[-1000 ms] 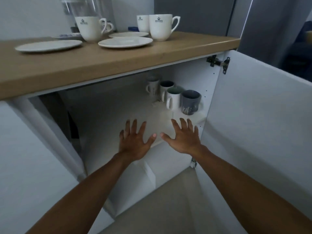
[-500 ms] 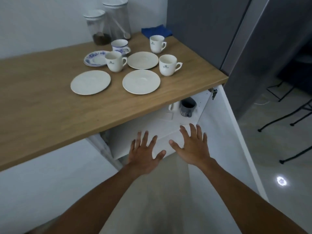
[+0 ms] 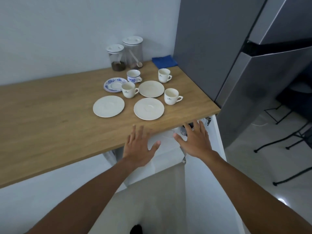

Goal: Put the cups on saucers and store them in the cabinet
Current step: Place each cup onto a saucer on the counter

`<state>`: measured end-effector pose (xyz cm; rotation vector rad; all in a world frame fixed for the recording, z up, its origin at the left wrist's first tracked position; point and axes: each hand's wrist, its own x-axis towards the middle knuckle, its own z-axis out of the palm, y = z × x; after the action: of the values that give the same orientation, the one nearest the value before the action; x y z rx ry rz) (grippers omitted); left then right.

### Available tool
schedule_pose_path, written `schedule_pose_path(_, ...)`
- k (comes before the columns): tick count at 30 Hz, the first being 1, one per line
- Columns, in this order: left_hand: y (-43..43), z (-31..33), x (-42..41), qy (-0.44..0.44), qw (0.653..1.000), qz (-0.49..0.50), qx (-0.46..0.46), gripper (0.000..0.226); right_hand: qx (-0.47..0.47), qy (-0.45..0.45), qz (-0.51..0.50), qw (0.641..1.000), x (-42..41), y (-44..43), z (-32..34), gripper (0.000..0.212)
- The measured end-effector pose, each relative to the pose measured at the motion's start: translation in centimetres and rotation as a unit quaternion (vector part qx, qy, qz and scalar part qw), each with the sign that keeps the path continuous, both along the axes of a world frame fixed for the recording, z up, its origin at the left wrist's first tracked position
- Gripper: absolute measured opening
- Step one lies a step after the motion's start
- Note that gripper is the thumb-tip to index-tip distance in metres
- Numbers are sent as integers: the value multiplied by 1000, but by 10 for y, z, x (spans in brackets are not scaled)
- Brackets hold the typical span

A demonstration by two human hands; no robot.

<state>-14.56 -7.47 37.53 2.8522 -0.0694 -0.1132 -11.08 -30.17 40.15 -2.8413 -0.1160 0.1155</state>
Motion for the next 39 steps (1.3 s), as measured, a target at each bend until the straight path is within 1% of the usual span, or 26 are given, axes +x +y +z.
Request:
schedule_pose_path(2,14,5,22,-17,999,28,2,71,3,-4,-5,1000,25,7,5,74)
schedule_pose_path(4,26,10,43,-24,998,53,1,69,20,7,-19,1000,48,14,10,65)
schedule_pose_path(9,52,16,98,-24,994,91,-49,65,95,12,-71,993,101,26,16,58)
schedule_pose_path(14,64,10,142,10,993,107,-40,59,158,40,-120,979,148,26,13,49)
schedule_pose_path(17,68,4,160,33,993,109,-38,53,200,44,-132,970,169,23,9,45)
schedule_pose_path(19,69,1,169,42,992,113,-44,50,219,41,-130,966,178,23,10,43)
schedule_pose_path(22,66,-3,181,52,989,120,-72,49,229,38,-129,964,190,21,6,33)
schedule_pose_path(25,64,-7,189,51,986,130,-95,44,258,49,-132,956,198,19,1,25)
schedule_pose_path(29,62,-9,195,42,983,142,-112,36,339,74,-140,927,200,16,-2,18)
schedule_pose_path(33,58,-9,197,34,979,153,-132,27,397,49,-136,906,197,16,3,15)
schedule_pose_path(36,55,-10,199,32,977,155,-142,27,405,42,-99,908,194,25,11,15)
schedule_pose_path(39,54,-10,200,31,975,161,-151,26,393,66,-52,916,190,38,10,17)
